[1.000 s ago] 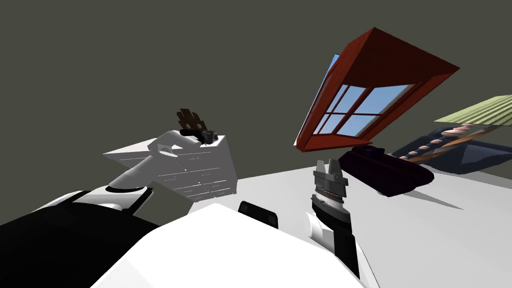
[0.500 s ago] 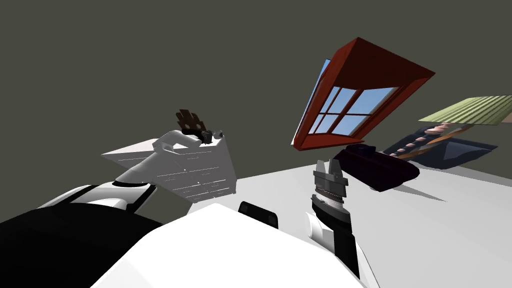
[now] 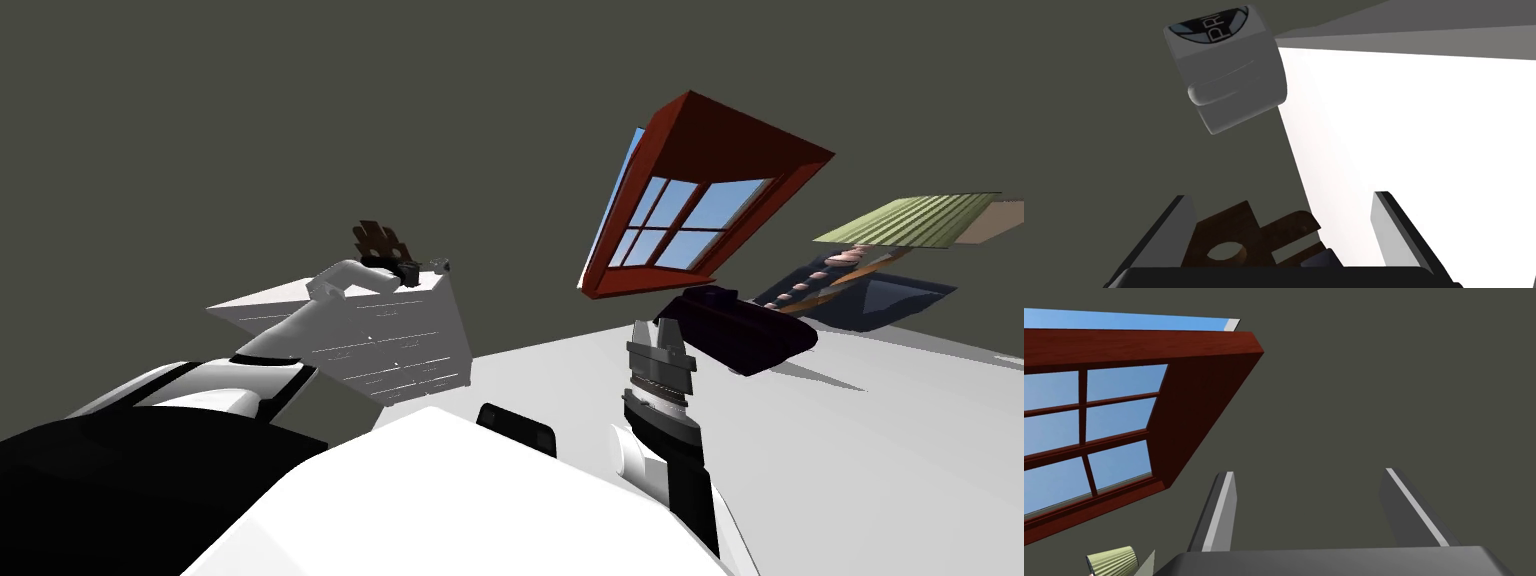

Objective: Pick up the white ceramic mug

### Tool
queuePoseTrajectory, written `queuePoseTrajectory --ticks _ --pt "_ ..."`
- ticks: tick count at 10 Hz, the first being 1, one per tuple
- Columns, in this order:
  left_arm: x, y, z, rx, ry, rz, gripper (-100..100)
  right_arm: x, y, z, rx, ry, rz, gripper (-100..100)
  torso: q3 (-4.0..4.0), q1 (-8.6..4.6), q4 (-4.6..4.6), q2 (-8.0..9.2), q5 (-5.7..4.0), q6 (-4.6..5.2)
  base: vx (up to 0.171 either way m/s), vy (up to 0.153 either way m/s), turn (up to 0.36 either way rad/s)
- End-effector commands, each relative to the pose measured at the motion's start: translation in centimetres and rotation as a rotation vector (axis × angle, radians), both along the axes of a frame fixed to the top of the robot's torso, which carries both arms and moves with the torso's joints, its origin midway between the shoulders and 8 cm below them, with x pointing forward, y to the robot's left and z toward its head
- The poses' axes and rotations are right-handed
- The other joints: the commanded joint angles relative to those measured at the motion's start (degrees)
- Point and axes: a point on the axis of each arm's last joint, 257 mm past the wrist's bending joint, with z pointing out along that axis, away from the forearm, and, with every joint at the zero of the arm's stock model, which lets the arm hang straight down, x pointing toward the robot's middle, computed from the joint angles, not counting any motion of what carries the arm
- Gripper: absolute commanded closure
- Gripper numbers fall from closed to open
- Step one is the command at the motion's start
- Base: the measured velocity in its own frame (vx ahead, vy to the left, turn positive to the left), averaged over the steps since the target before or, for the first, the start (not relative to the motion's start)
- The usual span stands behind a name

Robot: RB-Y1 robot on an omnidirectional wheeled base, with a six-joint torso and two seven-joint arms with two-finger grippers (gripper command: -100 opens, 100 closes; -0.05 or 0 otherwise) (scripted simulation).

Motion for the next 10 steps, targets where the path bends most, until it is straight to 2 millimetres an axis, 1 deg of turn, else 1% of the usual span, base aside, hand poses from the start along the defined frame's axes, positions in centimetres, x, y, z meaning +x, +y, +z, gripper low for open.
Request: queuePoseTrajectory --ticks 1,2,3,6,7,8,9,10 --pt "1.5 -0.1 1.7 0.045 -0.015 -0.039 -100 0.0 0.0 0.0 0.000 0.000 0.000 0 0.00 0.00 0.00 0.00 0.00 0.00 -0.116 -0.065 -0.290" --pt "1.8 0.4 2.3 0.039 -0.036 -0.031 -100 0.0 0.0 0.0 0.000 0.000 0.000 0 0.15 -0.25 0.05 0.31 -0.06 0.12 -0.135 -0.067 -0.172" --pt "1.6 1.3 1.9 0.031 -0.033 -0.014 -100 0.0 0.0 0.0 0.000 0.000 0.000 0 0.26 -0.29 0.11 0.44 -0.09 0.02 -0.054 -0.037 0.022" --pt "0.3 4.5 -0.4 -0.004 0.004 0.057 -100 0.0 0.0 0.0 0.000 0.000 0.000 0 0.04 -0.01 0.02 0.07 0.00 -0.01 0.003 -0.004 0.009" --pt "1.9 4.0 2.1 0.051 -0.020 0.010 -100 0.0 0.0 0.0 0.000 0.000 0.000 0 0.02 0.02 0.01 0.03 0.00 -0.01 -0.096 -0.066 -0.281" --pt "2.2 4.4 2.8 0.047 -0.044 0.016 -100 0.0 0.0 0.0 0.000 0.000 0.000 0 0.13 -0.24 0.04 0.26 -0.06 0.11 -0.126 -0.078 -0.186" --pt "2.1 5.0 2.6 0.044 -0.046 0.025 -100 0.0 0.0 0.0 0.000 0.000 0.000 0 0.24 -0.32 0.10 0.41 -0.09 0.01 -0.068 -0.047 0.018" --pt "1.6 6.0 1.9 0.032 -0.034 0.049 -100 0.0 0.0 0.0 0.000 0.000 0.000 0 0.21 -0.22 0.09 0.35 -0.06 -0.03 -0.019 -0.018 0.037"
